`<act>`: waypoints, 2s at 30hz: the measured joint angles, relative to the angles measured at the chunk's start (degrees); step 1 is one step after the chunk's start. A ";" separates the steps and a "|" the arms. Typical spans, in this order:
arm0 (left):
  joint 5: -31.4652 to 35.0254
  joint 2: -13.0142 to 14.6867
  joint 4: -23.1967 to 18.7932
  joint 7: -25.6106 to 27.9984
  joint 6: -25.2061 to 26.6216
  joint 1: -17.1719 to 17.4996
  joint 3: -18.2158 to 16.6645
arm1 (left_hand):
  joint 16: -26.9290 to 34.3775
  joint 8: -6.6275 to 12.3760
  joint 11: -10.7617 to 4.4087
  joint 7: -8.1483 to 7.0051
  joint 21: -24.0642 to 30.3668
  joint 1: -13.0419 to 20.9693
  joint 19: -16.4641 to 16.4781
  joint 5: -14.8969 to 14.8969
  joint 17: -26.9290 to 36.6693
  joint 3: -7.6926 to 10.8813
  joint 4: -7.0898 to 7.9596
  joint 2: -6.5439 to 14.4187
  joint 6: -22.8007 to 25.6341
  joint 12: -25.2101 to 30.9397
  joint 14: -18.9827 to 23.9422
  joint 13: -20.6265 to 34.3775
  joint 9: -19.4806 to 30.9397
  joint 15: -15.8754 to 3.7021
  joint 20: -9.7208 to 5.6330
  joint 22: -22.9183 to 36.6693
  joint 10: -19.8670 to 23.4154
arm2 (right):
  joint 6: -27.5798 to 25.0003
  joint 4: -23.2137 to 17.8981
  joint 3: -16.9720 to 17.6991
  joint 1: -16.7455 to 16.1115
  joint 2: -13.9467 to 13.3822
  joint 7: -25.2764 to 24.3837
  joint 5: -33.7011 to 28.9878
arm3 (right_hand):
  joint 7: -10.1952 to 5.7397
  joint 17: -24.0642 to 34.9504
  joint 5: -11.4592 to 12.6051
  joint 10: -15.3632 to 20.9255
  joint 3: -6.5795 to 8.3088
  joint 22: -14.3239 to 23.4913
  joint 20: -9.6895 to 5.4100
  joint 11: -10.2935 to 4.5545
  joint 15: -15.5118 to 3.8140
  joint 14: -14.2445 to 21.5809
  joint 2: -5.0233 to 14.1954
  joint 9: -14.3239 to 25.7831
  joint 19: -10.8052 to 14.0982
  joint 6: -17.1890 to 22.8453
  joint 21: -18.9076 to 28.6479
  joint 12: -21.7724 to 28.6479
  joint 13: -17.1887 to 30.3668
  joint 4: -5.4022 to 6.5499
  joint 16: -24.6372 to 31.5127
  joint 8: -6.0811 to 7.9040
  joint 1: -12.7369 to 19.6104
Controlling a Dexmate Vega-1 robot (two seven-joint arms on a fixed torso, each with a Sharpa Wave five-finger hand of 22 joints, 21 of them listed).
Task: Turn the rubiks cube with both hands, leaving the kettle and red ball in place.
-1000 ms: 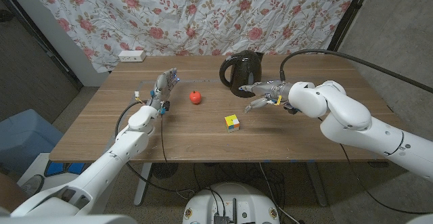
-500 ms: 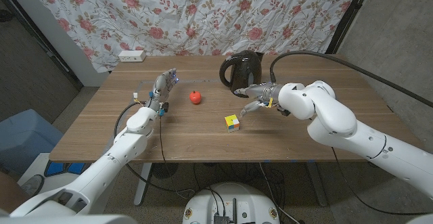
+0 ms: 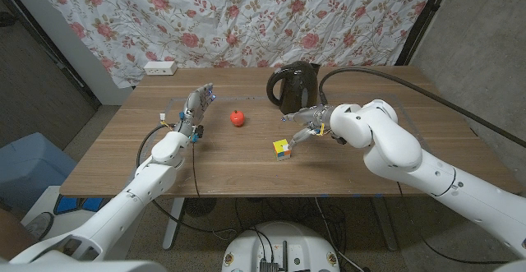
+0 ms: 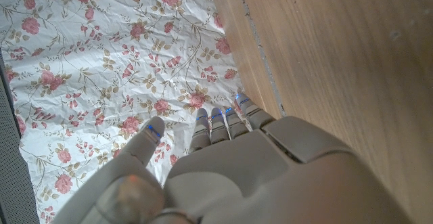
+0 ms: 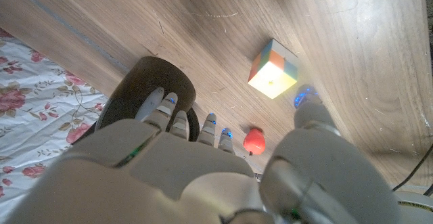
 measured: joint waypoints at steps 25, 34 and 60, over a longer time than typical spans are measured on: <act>0.10 -0.22 -0.69 0.90 -0.33 1.52 -0.29 | 0.00 0.00 0.00 0.00 0.00 -0.22 0.00 0.00 0.00 0.05 0.06 0.23 -0.01 0.00 -0.01 0.14 0.00 0.00 0.00 0.00 -0.01 | 3.66 5.27 -0.78 -0.57 5.99 4.78 -5.76 | -0.38 0.01 0.34 0.92 0.87 -0.01 0.00 -0.11 -0.44 0.43 -0.69 -0.01 -0.01 0.98 0.00 0.42 -0.01 0.25 0.00 0.45 2.04; 0.05 0.09 -0.71 0.91 -0.05 1.76 -0.29 | 0.00 0.00 0.00 0.00 0.00 -0.22 0.00 0.00 0.00 0.29 -0.18 0.23 -0.01 0.00 -0.01 0.13 0.00 0.00 0.00 0.00 -0.01 | 5.27 7.08 -1.39 -0.10 7.13 5.03 -6.77 | -0.57 -0.26 0.34 1.74 1.11 -0.02 0.00 -0.10 -0.74 0.73 -1.18 -0.01 -0.01 2.04 0.00 0.42 -0.02 0.49 0.37 0.80 3.49; -0.30 0.80 -2.01 1.38 0.53 3.48 -0.79 | 0.00 0.00 0.00 0.00 0.00 -0.22 -0.01 0.00 0.00 0.29 -0.18 0.23 -0.01 0.00 -0.01 0.13 0.13 0.00 0.00 0.00 -0.01 | 8.26 10.80 -3.11 0.11 9.29 3.96 -10.84 | -2.12 -0.27 -1.35 7.99 2.21 -0.03 -0.35 -1.65 -3.69 6.39 -1.73 0.27 3.03 7.43 0.23 1.74 0.25 0.64 2.29 2.54 6.86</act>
